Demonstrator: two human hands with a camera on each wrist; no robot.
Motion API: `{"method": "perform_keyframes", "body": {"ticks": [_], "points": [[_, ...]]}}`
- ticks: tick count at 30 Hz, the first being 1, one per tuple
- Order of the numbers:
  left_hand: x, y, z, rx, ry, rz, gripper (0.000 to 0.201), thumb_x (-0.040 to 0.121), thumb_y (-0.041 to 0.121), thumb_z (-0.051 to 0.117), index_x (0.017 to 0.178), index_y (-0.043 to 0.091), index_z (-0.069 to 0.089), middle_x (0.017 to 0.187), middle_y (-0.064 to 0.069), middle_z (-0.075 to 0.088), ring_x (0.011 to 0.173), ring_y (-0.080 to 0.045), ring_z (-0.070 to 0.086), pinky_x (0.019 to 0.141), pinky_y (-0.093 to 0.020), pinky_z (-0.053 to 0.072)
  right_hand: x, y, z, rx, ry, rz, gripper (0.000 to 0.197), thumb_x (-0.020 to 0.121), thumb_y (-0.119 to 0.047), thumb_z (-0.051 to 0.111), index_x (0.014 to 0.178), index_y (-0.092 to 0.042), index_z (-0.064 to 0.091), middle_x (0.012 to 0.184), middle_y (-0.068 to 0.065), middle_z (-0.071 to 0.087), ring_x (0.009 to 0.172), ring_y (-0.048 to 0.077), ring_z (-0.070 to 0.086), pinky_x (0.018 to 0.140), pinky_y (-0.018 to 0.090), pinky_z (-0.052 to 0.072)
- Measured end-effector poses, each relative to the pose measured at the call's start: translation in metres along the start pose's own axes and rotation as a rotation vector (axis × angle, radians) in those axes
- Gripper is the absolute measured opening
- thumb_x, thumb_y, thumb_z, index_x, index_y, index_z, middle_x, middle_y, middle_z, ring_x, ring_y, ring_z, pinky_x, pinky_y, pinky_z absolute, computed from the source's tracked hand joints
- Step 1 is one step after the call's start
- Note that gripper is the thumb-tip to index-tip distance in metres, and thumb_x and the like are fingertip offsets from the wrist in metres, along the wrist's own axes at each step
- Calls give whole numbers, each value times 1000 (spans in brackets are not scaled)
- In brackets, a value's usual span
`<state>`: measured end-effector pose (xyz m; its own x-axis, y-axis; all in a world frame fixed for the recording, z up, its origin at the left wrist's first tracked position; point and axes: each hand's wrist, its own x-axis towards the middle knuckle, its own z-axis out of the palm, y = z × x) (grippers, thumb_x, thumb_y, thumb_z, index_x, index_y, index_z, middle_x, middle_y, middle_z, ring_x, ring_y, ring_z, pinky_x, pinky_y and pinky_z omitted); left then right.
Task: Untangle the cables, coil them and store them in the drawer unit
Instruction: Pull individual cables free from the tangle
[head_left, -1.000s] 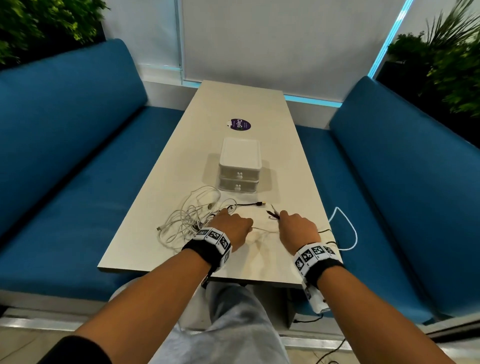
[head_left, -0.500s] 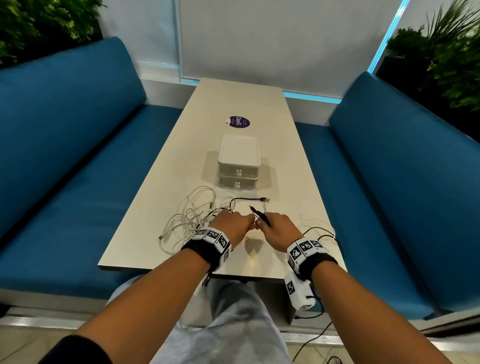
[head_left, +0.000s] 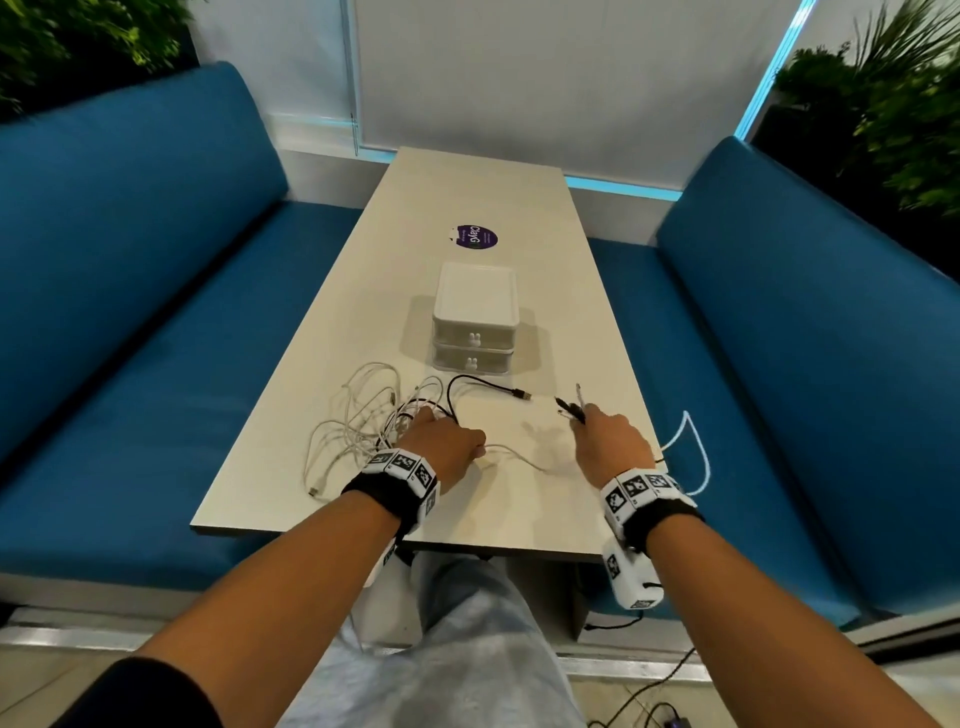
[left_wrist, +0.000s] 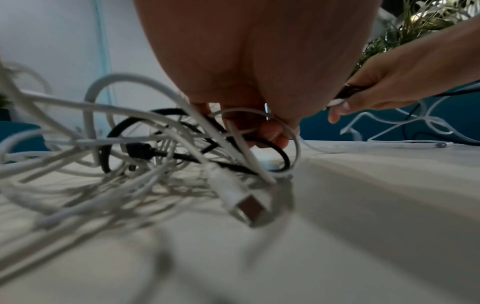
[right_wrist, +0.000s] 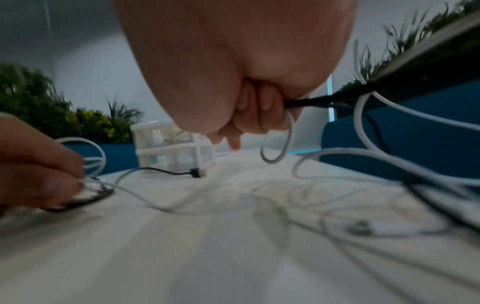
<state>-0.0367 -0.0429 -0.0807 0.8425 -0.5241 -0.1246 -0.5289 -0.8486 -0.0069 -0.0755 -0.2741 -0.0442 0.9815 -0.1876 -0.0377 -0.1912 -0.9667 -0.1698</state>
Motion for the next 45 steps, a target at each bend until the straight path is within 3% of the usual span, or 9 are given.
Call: {"method": "perform_keyframes", "body": {"ticks": [4, 7, 10, 16, 23, 28, 33, 39, 45], "points": [[-2, 5, -1, 24, 38, -9, 23, 102, 31, 35, 95, 22, 55, 84, -10, 64, 83, -33, 55, 91, -38, 30, -14, -40, 11, 281, 73, -80, 36, 100, -30, 42, 128, -9, 47, 103, 22, 65, 93, 42, 62, 76, 43, 50], [-5, 10, -8, 4, 31, -3, 16, 99, 26, 39, 94, 25, 55, 78, -3, 65, 83, -30, 61, 90, -40, 30, -20, -65, 22, 387, -39, -244, 29, 100, -24, 41, 119, -8, 56, 104, 22, 67, 94, 41, 62, 76, 40, 48], [-8, 14, -18, 32, 10, 16, 25, 88, 9, 44, 104, 24, 56, 84, 1, 67, 87, -26, 62, 94, -43, 29, -22, -79, 29, 401, -130, -279, 28, 101, -23, 40, 115, -6, 57, 108, 21, 66, 101, 39, 59, 77, 36, 41], [-10, 8, -7, -89, 69, 17, 27, 85, 6, 47, 103, 27, 51, 79, -1, 68, 78, -27, 63, 91, -39, 32, -15, -74, 25, 395, -224, -257, 19, 100, -18, 40, 95, -11, 58, 103, 20, 66, 97, 36, 59, 69, 29, 32], [-6, -1, 8, -77, 116, 31, 11, 97, 24, 49, 88, 23, 55, 79, 2, 64, 84, -24, 59, 80, -36, 24, -10, -56, 28, 259, -261, -273, 25, 101, -27, 43, 109, -14, 63, 106, 12, 68, 96, 31, 61, 79, 35, 46], [-7, -14, 13, 18, 80, 12, 12, 97, 24, 51, 101, 27, 62, 98, 3, 67, 103, -22, 54, 91, -39, 27, 1, -2, 16, -7, -152, -19, 26, 102, -27, 38, 112, -15, 58, 97, 11, 63, 84, 31, 65, 75, 41, 55], [-11, -8, 8, 93, 52, 20, 21, 101, 28, 39, 111, 24, 57, 97, -1, 69, 103, -27, 52, 92, -42, 27, 0, 24, 6, -76, -79, 93, 26, 101, -24, 35, 111, -12, 56, 95, 10, 60, 78, 29, 58, 66, 35, 47], [-11, 1, 7, 15, 87, -26, 29, 101, 34, 32, 95, 23, 58, 82, -6, 66, 88, -29, 57, 94, -42, 26, -11, -29, 22, 52, 58, -50, 32, 104, -32, 32, 129, -17, 44, 98, 16, 65, 85, 37, 64, 67, 39, 48], [-13, 8, -3, -49, 99, -42, 24, 101, 30, 33, 90, 22, 54, 77, -5, 65, 79, -29, 58, 90, -41, 27, -21, -61, 46, 257, -85, -234, 32, 102, -33, 40, 110, -9, 59, 99, 19, 67, 93, 39, 60, 74, 41, 48]]}}
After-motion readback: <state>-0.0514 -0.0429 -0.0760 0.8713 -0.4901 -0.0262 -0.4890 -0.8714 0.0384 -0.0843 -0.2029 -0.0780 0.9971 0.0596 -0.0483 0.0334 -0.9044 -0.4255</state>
